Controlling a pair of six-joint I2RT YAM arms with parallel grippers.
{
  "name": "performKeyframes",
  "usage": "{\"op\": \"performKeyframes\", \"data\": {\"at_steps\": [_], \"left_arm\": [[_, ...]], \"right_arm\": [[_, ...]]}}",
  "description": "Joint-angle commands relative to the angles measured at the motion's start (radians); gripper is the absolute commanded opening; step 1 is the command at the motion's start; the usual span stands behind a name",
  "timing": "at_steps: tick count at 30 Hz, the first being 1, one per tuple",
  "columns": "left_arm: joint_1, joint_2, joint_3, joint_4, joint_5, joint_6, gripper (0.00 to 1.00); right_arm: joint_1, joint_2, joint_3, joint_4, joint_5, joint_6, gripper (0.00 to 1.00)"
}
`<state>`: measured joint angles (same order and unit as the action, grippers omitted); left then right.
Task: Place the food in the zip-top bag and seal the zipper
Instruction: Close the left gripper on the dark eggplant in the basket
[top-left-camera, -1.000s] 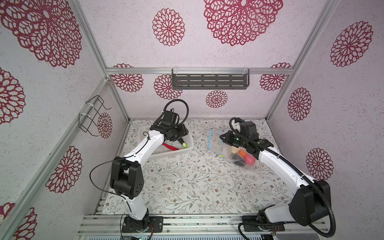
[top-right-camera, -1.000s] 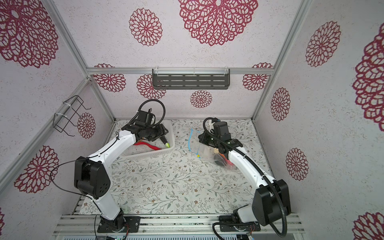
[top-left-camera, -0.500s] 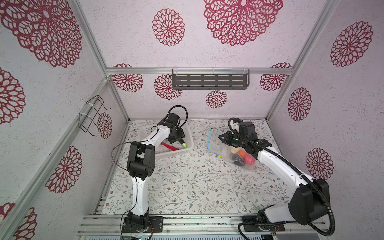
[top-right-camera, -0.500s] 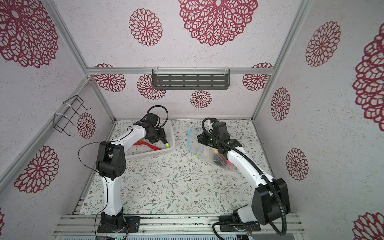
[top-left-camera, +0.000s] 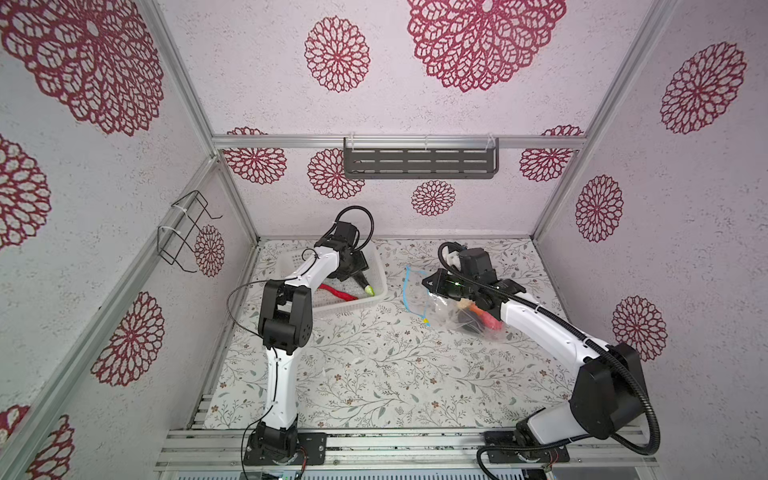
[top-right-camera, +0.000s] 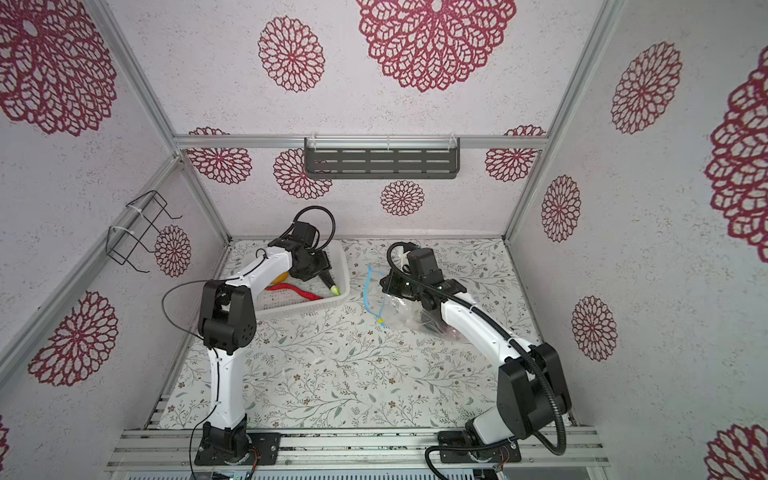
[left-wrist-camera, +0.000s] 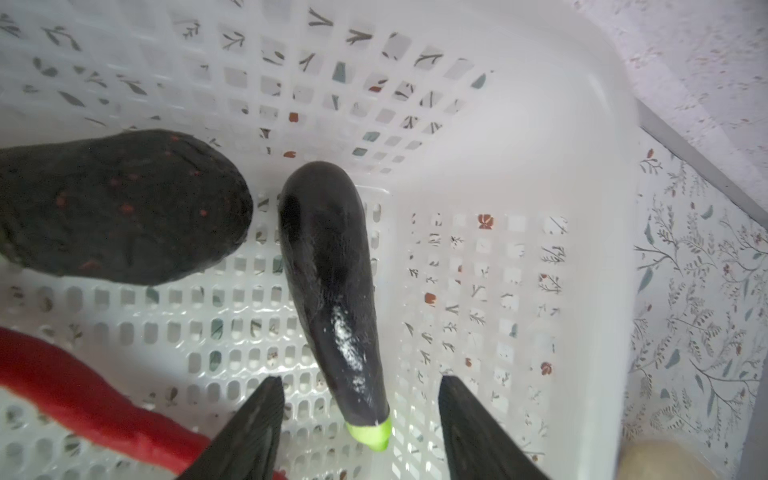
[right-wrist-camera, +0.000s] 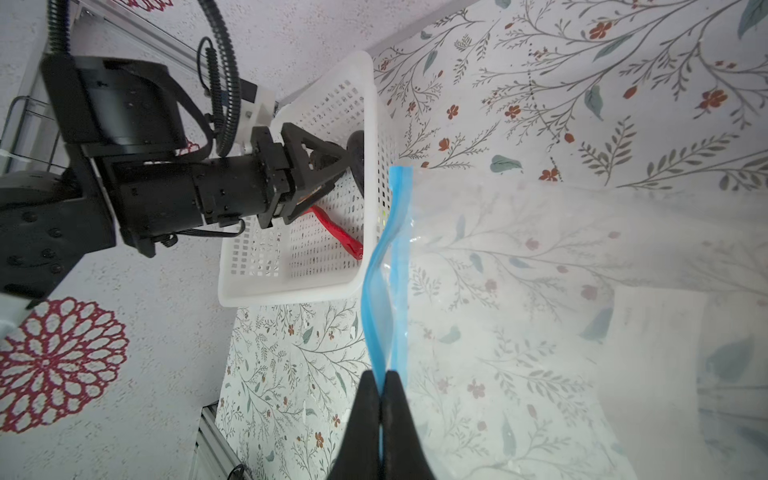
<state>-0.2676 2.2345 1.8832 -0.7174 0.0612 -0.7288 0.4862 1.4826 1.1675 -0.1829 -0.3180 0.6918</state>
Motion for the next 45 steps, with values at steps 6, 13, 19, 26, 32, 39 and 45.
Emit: {"op": "performKeyframes", "data": {"at_steps": [6, 13, 19, 26, 32, 39, 45], "left_arm": [[0.024, 0.07, 0.081, 0.016, -0.072, -0.006, 0.58], [0.031, 0.128, 0.14, 0.025, -0.09, -0.015, 0.55], [0.032, 0.174, 0.191, 0.02, -0.086, -0.017, 0.53], [0.034, 0.198, 0.217, 0.028, -0.102, -0.014, 0.51], [0.034, 0.209, 0.216, 0.025, -0.107, -0.02, 0.5], [0.034, 0.22, 0.218, 0.03, -0.102, -0.017, 0.48], [0.036, 0.218, 0.22, 0.03, -0.101, -0.015, 0.45]], "right_arm": [[0.003, -0.031, -0.015, 0.027, 0.0, 0.009, 0.0], [0.005, -0.03, -0.008, 0.023, 0.001, 0.005, 0.0], [0.005, -0.021, 0.004, 0.014, 0.0, 0.003, 0.0], [0.005, -0.008, 0.018, 0.007, -0.001, -0.001, 0.0], [0.005, 0.002, 0.033, -0.005, 0.0, -0.008, 0.0], [0.005, 0.011, 0.052, -0.013, -0.001, -0.012, 0.0], [0.005, 0.015, 0.055, -0.015, -0.003, -0.01, 0.0]]}}
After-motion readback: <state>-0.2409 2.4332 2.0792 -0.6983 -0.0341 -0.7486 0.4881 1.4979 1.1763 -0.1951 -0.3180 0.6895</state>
